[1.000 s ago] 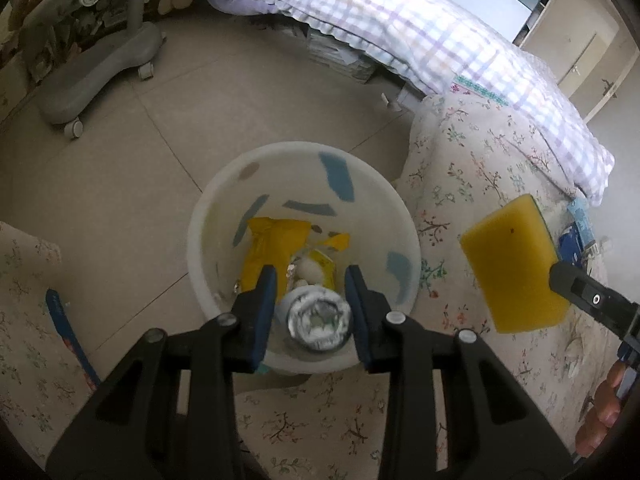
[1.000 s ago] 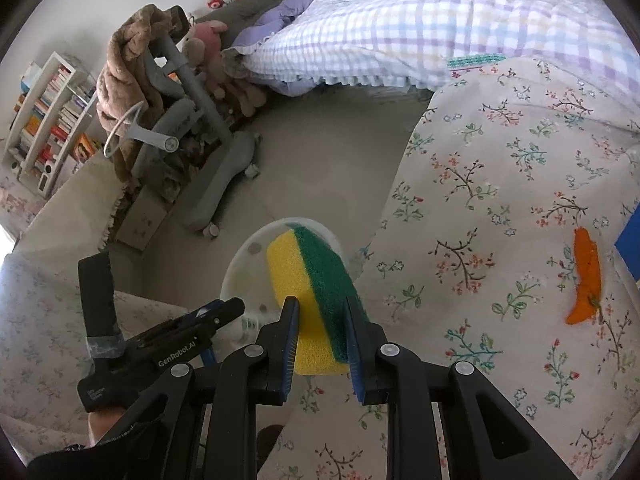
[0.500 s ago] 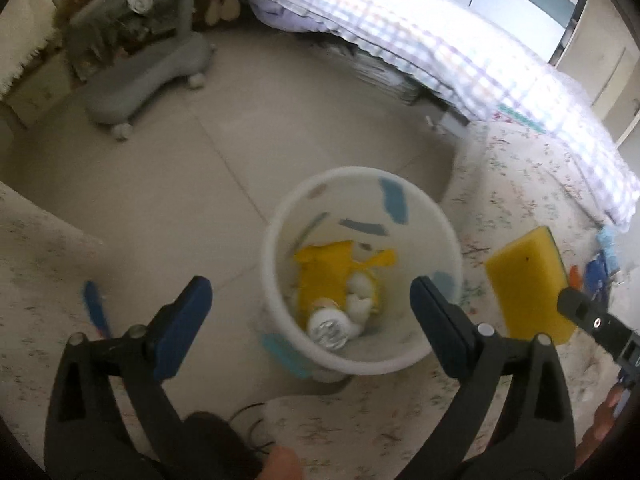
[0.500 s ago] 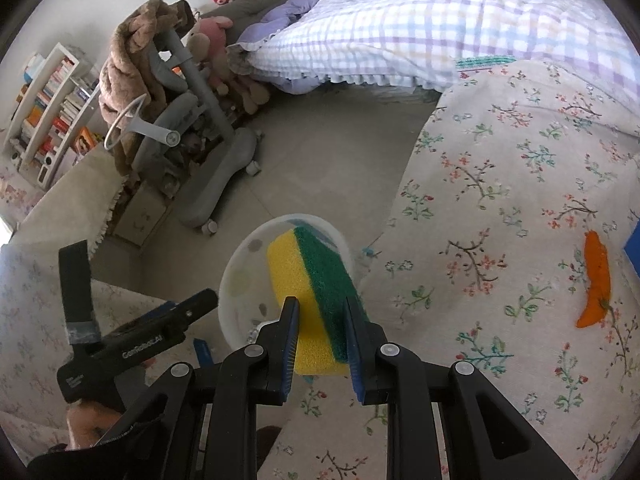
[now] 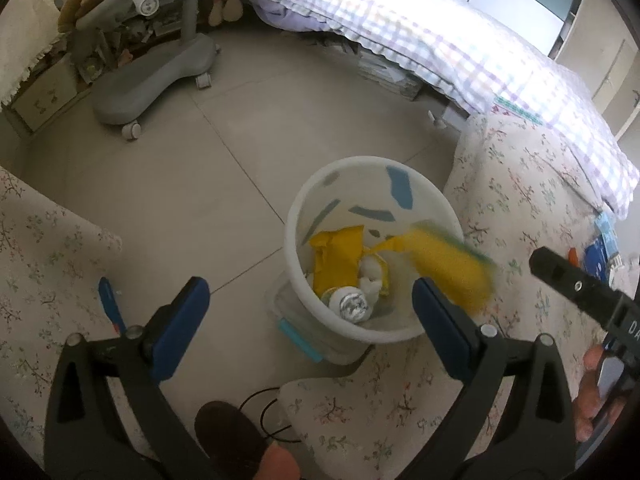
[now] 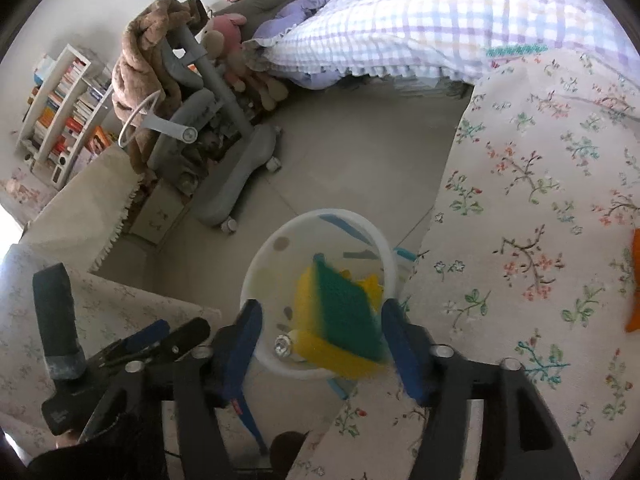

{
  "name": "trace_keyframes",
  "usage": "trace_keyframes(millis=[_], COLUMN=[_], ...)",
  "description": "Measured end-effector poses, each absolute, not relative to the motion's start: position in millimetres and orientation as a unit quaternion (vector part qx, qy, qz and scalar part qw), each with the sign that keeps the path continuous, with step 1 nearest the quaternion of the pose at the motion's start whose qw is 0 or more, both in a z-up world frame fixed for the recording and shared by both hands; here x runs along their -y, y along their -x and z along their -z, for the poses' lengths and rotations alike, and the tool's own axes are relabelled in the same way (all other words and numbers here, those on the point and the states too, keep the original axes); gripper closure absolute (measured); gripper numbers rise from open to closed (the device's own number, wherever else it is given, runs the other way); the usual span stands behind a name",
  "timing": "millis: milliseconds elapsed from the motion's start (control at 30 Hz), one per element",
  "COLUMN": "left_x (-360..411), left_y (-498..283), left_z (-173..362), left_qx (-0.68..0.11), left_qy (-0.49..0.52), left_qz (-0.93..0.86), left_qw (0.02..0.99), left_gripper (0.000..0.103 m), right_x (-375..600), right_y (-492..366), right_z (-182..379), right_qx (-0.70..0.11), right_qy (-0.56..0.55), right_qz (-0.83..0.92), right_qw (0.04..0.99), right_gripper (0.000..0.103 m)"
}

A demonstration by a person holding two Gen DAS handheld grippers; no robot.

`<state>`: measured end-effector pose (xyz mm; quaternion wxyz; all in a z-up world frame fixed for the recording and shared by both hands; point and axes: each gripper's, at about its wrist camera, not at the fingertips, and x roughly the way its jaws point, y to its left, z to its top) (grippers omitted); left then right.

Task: Collect trash
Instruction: 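Grasp the white crumpled plastic with the right tool while the left tool approaches the orange item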

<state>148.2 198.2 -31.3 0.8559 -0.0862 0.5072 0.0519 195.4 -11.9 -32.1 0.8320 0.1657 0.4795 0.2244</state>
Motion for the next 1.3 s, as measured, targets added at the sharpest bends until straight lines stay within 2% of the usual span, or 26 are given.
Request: trace_keyframes(millis=[233,500,867,1300], left_x=[-191,-170,-94,-26], left_y=[-132,-128,-130,-129], left_z=[22,15,15,25], left_qx=[-0.500,-0.501,-0.512,-0.526], left_qy=[0.081,0.092,0.043,0.004], left_qz=[-0.033,-0.006,0.051,0.100], left_qw=[0.861,0.861,0.856,0.845], left_gripper=[0.001,0.001,0.001,0.001], right_x=[46,140,251,299], right_y=[-162,-129,-85,-70], right_z=[8,-1,15,46], right_qx=[-0.474,-0.481,-0.520,-0.554], right_qy=[-0.129,-0.122,-0.105,-0.148], right_qz=[-0.169,-0.066,0.049,0.028], right_qw=[0.854,0.866,0.846,0.819], right_gripper=[0.038,0.035,0.035,0.035])
